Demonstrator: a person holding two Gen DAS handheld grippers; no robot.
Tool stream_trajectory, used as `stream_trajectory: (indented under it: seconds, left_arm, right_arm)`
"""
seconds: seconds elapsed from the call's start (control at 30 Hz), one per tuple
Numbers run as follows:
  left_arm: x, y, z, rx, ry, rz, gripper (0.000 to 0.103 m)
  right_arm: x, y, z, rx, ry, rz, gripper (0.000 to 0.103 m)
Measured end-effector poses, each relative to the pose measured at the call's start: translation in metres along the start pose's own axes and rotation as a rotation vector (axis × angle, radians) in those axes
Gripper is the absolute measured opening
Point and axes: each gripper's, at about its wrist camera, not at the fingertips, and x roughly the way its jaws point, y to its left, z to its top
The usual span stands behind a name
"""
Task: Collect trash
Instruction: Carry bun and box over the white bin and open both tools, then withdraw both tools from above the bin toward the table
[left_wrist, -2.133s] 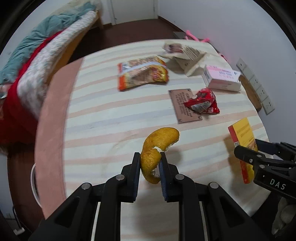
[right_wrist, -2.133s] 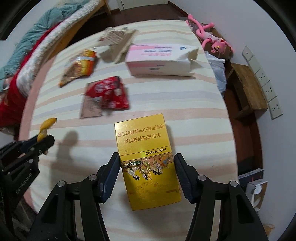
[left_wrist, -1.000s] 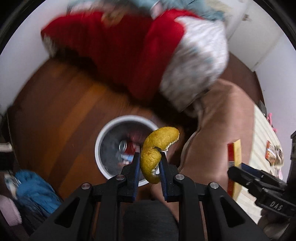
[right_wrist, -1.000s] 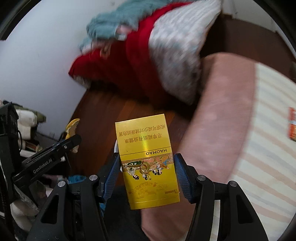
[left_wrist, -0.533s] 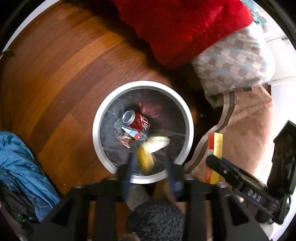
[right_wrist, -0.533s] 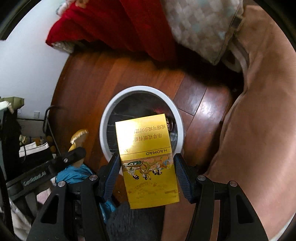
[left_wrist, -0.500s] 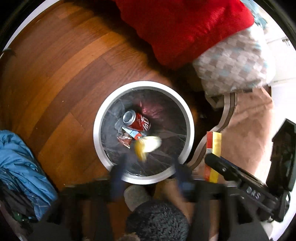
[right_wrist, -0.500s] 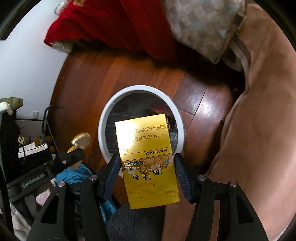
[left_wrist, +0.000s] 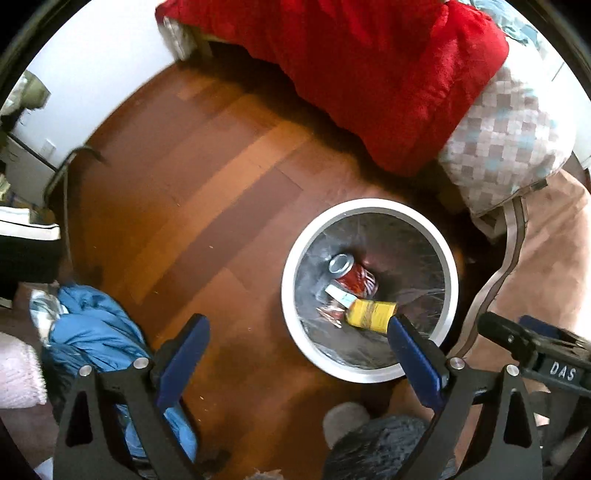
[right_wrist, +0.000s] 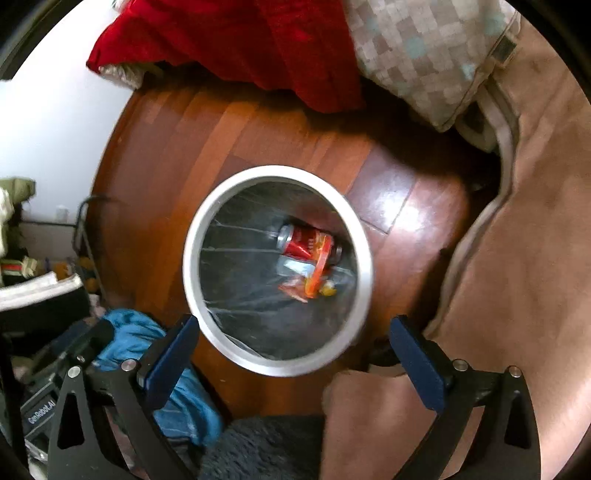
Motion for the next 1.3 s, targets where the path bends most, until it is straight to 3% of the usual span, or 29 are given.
stream_trajectory:
  seconds: [0.3, 0.5, 0.9, 1.13, 1.3]
  left_arm:
    - [-0.014, -0.008, -0.019, 0.012, -0.017, -0.01, 0.099]
    - [-0.033, -0.016, -0.027, 0.033, -0.056, -0.01, 0.1]
    - [-0.107, -0.028, -0.045, 0.068, -0.187, -0.028, 0.1]
    - [-0.168, -0.046, -0.058, 0.103, -0.291, -0.051, 0.1]
    - [-0.21, -0.088, -0.073, 0.165, -0.374, -0.08, 0.1]
  right_arm:
    - [-0.034, 0.01, -0.041, -0.155, -0.064, -0.202, 0.103]
    - [-0.047, 0.008, -0.054, -0.152, -0.076, -0.208, 0.103]
    - [-0.11, 0.015, -0.078, -0.159, -0.187, -0.179, 0.103]
    - [-0.177, 0.008, -0.107, -0.133, -0.317, -0.089, 0.103]
    - [-0.236, -0.016, -0.136, -0.08, -0.428, 0.016, 0.103]
